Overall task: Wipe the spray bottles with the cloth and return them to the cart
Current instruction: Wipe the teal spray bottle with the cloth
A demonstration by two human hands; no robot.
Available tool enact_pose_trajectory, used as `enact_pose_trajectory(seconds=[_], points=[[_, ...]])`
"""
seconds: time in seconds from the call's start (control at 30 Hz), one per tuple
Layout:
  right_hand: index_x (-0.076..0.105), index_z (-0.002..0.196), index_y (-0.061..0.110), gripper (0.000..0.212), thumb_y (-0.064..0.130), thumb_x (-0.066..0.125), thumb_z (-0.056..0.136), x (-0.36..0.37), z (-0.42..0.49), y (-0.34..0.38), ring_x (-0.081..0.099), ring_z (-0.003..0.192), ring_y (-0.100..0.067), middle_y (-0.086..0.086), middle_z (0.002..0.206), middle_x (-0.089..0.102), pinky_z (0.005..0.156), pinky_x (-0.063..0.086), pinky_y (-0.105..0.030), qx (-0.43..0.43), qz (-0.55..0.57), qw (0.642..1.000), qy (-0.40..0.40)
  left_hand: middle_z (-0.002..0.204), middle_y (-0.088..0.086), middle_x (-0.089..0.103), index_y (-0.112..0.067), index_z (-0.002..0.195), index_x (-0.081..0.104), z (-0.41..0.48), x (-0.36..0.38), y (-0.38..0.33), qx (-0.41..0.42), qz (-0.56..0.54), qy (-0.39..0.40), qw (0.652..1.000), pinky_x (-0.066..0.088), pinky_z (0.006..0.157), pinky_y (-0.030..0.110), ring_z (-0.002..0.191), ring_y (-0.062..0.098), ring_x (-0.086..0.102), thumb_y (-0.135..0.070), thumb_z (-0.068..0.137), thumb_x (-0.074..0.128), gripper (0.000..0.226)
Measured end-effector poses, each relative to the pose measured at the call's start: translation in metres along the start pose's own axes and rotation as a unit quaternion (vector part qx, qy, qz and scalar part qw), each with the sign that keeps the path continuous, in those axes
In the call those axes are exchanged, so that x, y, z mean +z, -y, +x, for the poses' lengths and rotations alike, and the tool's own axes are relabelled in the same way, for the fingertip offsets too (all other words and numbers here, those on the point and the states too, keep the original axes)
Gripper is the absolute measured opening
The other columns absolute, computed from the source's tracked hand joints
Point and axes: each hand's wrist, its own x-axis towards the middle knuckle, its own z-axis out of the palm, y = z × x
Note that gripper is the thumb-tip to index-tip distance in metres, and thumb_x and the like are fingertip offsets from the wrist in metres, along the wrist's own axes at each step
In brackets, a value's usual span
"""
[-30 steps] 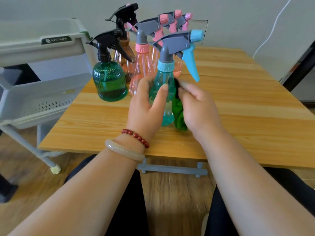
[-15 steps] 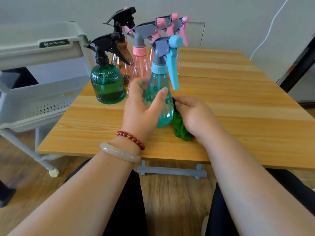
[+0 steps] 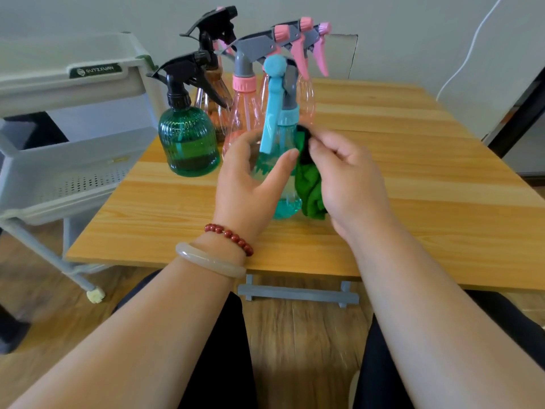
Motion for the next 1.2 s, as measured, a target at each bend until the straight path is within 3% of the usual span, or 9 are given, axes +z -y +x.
enact_pose_trajectory(seconds=[0.1, 0.23, 0.4, 0.53, 0.63, 0.73, 0.83, 1.0, 1.2], points=[[0.066, 0.124, 0.031, 0.032, 0.019, 0.045, 0.104, 0.000, -0.002, -0.004, 0.062, 0.107, 0.002, 0.021, 0.109, 0.067, 0.089, 0.048, -0.011, 0.017, -0.063, 0.998, 0.009, 0.105, -0.013, 0.063, -0.039, 0.108, 0.053, 0.000, 0.002, 0.002, -0.007, -0.030, -0.005, 1.000, 0.052, 0.092, 0.030, 0.102, -0.002, 0.060, -0.043, 0.088, 0.065, 0.024], [0.072, 0.098, 0.038, 0.033, 0.019, 0.046, 0.103, 0.000, -0.001, -0.009, 0.068, 0.099, -0.013, 0.012, 0.101, 0.073, 0.091, 0.055, -0.034, 0.092, -0.127, 0.987, 0.023, 0.114, -0.004, 0.066, -0.018, 0.124, 0.057, 0.000, 0.003, 0.003, -0.029, -0.041, 0.001, 0.999, 0.053, 0.094, 0.042, 0.108, 0.011, 0.063, -0.058, 0.083, 0.052, 0.058], [0.065, 0.103, 0.043, 0.036, 0.012, 0.047, 0.103, -0.001, -0.001, 0.004, 0.063, 0.111, -0.001, 0.018, 0.112, 0.069, 0.096, 0.051, -0.024, -0.026, 0.035, 0.999, 0.024, 0.123, -0.003, 0.064, -0.015, 0.138, 0.051, -0.002, 0.004, 0.000, -0.025, -0.041, 0.044, 0.998, 0.051, 0.097, 0.029, 0.114, 0.007, 0.059, -0.047, 0.091, 0.047, 0.057], [0.067, 0.087, 0.045, 0.037, 0.019, 0.046, 0.103, -0.005, 0.000, -0.008, 0.068, 0.092, -0.006, 0.025, 0.083, 0.068, 0.077, 0.053, -0.016, 0.058, -0.118, 0.990, 0.046, 0.127, -0.006, 0.058, -0.018, 0.137, 0.051, 0.001, 0.005, 0.003, -0.020, -0.006, 0.052, 0.998, 0.046, 0.103, 0.029, 0.119, 0.007, 0.054, -0.070, 0.080, 0.053, 0.077], [0.071, 0.085, 0.043, 0.039, 0.016, 0.048, 0.102, -0.007, 0.002, -0.010, 0.069, 0.096, -0.006, 0.022, 0.089, 0.073, 0.087, 0.055, -0.026, 0.062, -0.077, 0.994, 0.043, 0.123, -0.006, 0.049, -0.016, 0.137, 0.053, 0.003, 0.002, 0.002, -0.007, 0.057, 0.036, 0.998, 0.037, 0.098, 0.010, 0.114, 0.006, 0.047, -0.079, 0.074, 0.049, 0.089], [0.070, 0.104, 0.038, 0.036, 0.010, 0.048, 0.101, -0.005, 0.004, 0.002, 0.063, 0.113, -0.004, 0.014, 0.113, 0.071, 0.099, 0.050, -0.029, -0.017, 0.058, 0.997, 0.044, 0.114, -0.007, 0.051, -0.018, 0.135, 0.054, 0.003, 0.001, 0.000, 0.010, 0.082, 0.036, 0.996, 0.036, 0.089, 0.004, 0.103, 0.002, 0.047, -0.071, 0.077, 0.048, 0.079], [0.067, 0.098, 0.045, 0.037, 0.014, 0.047, 0.102, -0.006, 0.003, -0.003, 0.064, 0.106, 0.001, 0.021, 0.102, 0.071, 0.094, 0.050, -0.025, 0.001, -0.027, 0.999, 0.043, 0.110, -0.015, 0.052, -0.023, 0.124, 0.050, 0.003, 0.002, 0.002, -0.001, 0.071, 0.021, 0.997, 0.035, 0.087, 0.001, 0.099, -0.009, 0.047, -0.052, 0.088, 0.060, 0.047], [0.071, 0.080, 0.041, 0.040, 0.015, 0.048, 0.101, -0.009, 0.002, -0.009, 0.070, 0.092, -0.012, 0.015, 0.089, 0.074, 0.086, 0.057, -0.035, 0.095, -0.115, 0.987, 0.052, 0.120, -0.005, 0.061, -0.016, 0.132, 0.050, 0.000, 0.002, 0.003, -0.007, 0.015, 0.019, 1.000, 0.050, 0.098, 0.037, 0.113, 0.008, 0.057, -0.046, 0.094, 0.057, 0.049], [0.069, 0.093, 0.044, 0.039, 0.012, 0.048, 0.101, -0.004, 0.003, -0.001, 0.066, 0.104, -0.002, 0.023, 0.097, 0.070, 0.094, 0.053, -0.028, 0.004, -0.026, 0.999, 0.029, 0.121, -0.004, 0.064, -0.015, 0.138, 0.050, -0.001, 0.004, -0.002, -0.009, -0.031, 0.051, 0.998, 0.052, 0.096, 0.037, 0.113, 0.008, 0.060, -0.053, 0.090, 0.050, 0.061]])
